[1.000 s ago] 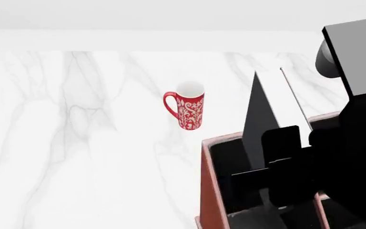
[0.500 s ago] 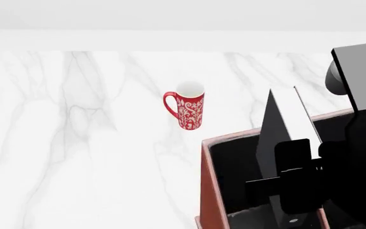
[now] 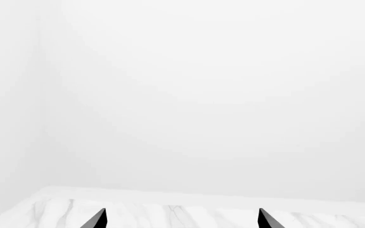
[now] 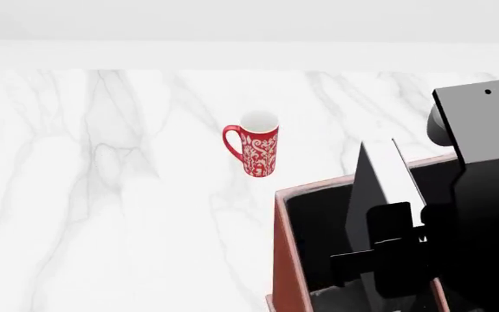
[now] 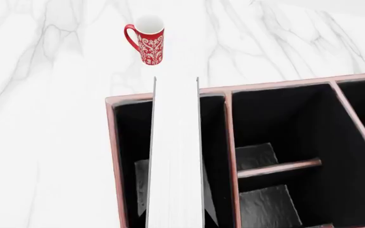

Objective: Pick up the book and place it in the left compartment of the caddy.

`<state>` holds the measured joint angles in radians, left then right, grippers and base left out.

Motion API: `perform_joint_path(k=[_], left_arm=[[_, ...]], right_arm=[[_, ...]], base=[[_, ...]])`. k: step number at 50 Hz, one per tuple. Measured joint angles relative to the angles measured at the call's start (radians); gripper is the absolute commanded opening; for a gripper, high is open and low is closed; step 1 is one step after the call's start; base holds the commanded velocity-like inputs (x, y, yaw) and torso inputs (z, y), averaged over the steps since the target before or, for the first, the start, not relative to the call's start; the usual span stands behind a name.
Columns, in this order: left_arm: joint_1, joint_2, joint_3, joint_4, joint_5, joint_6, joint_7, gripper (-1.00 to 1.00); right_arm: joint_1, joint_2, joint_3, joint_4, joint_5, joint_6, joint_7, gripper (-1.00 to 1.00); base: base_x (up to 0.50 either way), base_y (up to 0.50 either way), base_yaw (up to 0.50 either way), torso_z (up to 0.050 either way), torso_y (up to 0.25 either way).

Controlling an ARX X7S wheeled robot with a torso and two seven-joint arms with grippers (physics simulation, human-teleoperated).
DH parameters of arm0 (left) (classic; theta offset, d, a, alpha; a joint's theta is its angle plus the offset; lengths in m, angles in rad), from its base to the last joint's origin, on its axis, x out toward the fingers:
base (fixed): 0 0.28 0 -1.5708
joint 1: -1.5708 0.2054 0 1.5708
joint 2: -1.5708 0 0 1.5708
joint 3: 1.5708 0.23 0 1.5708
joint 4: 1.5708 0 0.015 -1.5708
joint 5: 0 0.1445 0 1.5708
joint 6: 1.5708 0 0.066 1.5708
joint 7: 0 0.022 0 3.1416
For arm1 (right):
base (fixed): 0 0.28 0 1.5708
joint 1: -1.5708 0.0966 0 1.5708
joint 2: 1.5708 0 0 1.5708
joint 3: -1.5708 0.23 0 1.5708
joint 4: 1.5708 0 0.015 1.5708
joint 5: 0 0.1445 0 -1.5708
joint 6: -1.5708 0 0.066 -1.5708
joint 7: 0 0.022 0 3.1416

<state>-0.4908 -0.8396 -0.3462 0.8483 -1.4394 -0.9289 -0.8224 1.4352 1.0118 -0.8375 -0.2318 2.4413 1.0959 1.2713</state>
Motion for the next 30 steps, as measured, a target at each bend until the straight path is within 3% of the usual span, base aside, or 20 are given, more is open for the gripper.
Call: perform_joint_path(k=[30], left_arm=[[0.006, -0.005, 0.006, 0.005, 0.002, 0.011, 0.003, 1.0]], right_arm=[[-0.093, -0.048, -0.017, 0.076, -0.1, -0.044, -0.083, -1.0]], base=[[0.0, 0.0, 0.0, 0.0, 0.001]])
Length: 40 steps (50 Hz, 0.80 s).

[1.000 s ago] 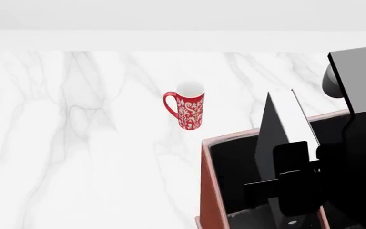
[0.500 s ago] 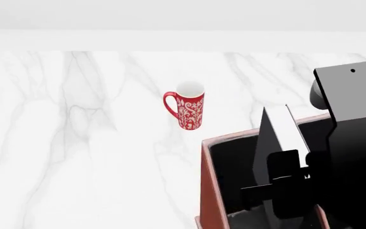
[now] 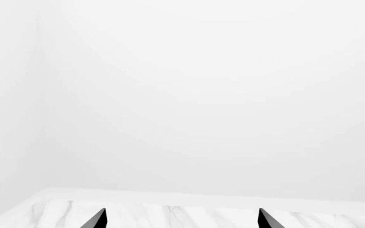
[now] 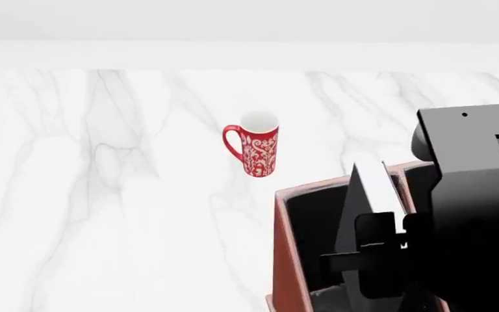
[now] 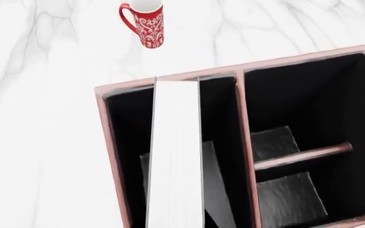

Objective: Pick up the book and place it in the left compartment of the caddy.

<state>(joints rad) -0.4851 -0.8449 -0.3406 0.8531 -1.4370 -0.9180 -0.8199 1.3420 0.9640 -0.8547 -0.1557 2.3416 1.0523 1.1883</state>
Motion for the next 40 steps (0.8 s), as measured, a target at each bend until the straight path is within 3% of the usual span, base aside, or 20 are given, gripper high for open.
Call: perform_joint_path(k=[40], left_arm=[[0.005, -0.008, 0.008, 0.003, 0.001, 0.013, 0.0, 1.0]], right_arm=[[-0.068, -0.031, -0.031, 0.012, -0.178, -0.003, -0.08, -1.0]], base=[[0.0, 0.0, 0.0, 0.0, 0.001]])
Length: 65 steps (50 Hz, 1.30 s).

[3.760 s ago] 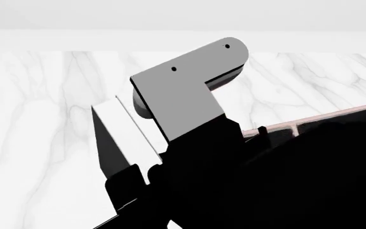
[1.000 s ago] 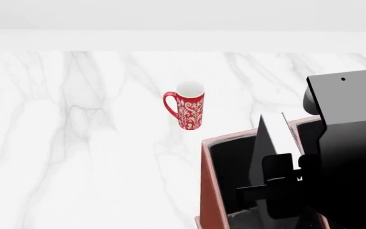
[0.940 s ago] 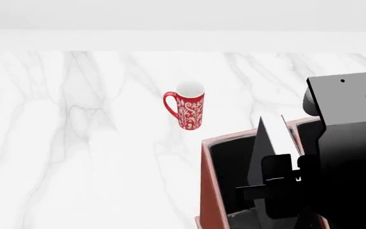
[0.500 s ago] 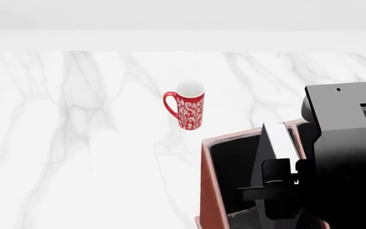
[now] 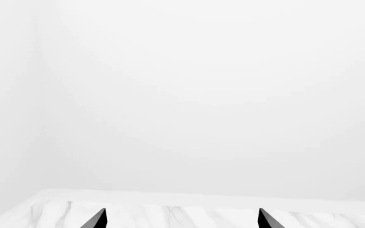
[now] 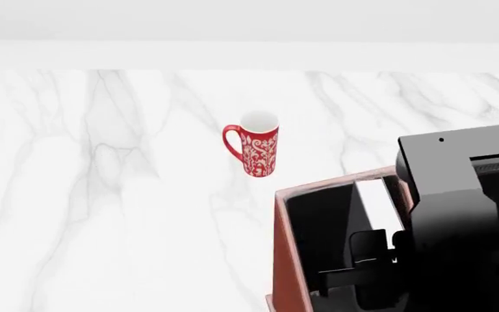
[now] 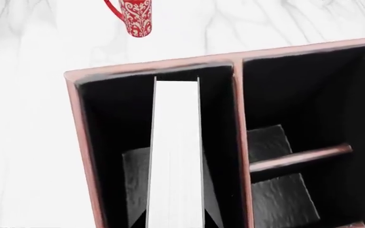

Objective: Pick up the book and place it in the left compartment of the caddy.

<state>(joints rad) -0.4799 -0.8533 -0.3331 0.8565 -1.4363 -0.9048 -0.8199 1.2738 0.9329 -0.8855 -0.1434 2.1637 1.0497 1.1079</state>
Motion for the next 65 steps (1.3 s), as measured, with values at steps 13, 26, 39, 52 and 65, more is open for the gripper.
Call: perform_joint_path(k=[13, 26, 39, 52, 65], left_arm=[[0.002, -0.003, 0.001, 0.0, 0.0, 0.004, 0.0, 1.0], [0.004, -0.005, 0.003, -0.001, 0.0, 0.009, 0.0, 1.0], [0.004, -0.007, 0.007, -0.002, 0.003, 0.012, 0.001, 1.0], [0.006, -0.01, 0.009, -0.001, 0.002, 0.016, 0.0, 1.0], [0.007, -0.013, 0.01, -0.001, 0.001, 0.02, -0.001, 1.0]], right_arm=[[-0.034, -0.009, -0.01, -0.007, -0.067, -0.006, -0.041, -1.0], [-0.062, -0.014, -0.02, -0.003, -0.113, -0.011, -0.077, -1.0], [-0.081, -0.018, -0.026, 0.001, -0.143, -0.018, -0.105, -1.0], [-0.096, -0.02, -0.03, -0.003, -0.195, -0.02, -0.155, -1.0], [-0.11, -0.021, -0.035, -0.004, -0.255, -0.018, -0.221, -1.0]], base=[[0.0, 0.0, 0.0, 0.001, 0.001], [0.0, 0.0, 0.0, 0.0, 0.002], [0.0, 0.0, 0.0, 0.0, 0.001], [0.0, 0.0, 0.0, 0.001, 0.002], [0.0, 0.0, 0.0, 0.0, 0.002]])
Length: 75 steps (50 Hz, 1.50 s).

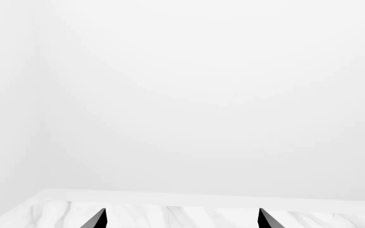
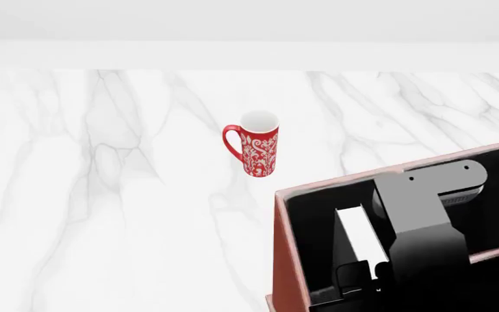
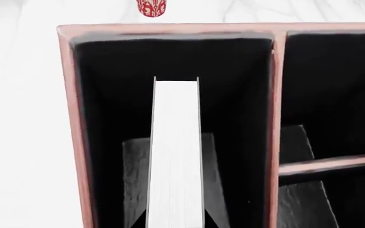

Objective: Pick up the book and place it in the left compartment of the caddy.

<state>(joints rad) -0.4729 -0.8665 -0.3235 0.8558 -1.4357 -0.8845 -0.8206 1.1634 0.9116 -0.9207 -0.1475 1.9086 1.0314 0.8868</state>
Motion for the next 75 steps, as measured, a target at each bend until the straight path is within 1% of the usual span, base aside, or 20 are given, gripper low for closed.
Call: perform_joint_path(k=[47, 75], left_arm=[[0.005, -0.007, 0.01, 0.002, 0.006, 0.013, 0.002, 1.0], [0.008, -0.014, 0.012, 0.004, 0.003, 0.021, 0.0, 1.0]], right_arm=[[-0.027, -0.021, -0.019, 0.053, -0.118, -0.027, -0.119, -1.0], [-0.049, -0.027, -0.027, 0.071, -0.148, -0.048, -0.146, -1.0]], base=[[0.0, 0.0, 0.0, 0.0, 0.001], [0.0, 0.0, 0.0, 0.0, 0.001]])
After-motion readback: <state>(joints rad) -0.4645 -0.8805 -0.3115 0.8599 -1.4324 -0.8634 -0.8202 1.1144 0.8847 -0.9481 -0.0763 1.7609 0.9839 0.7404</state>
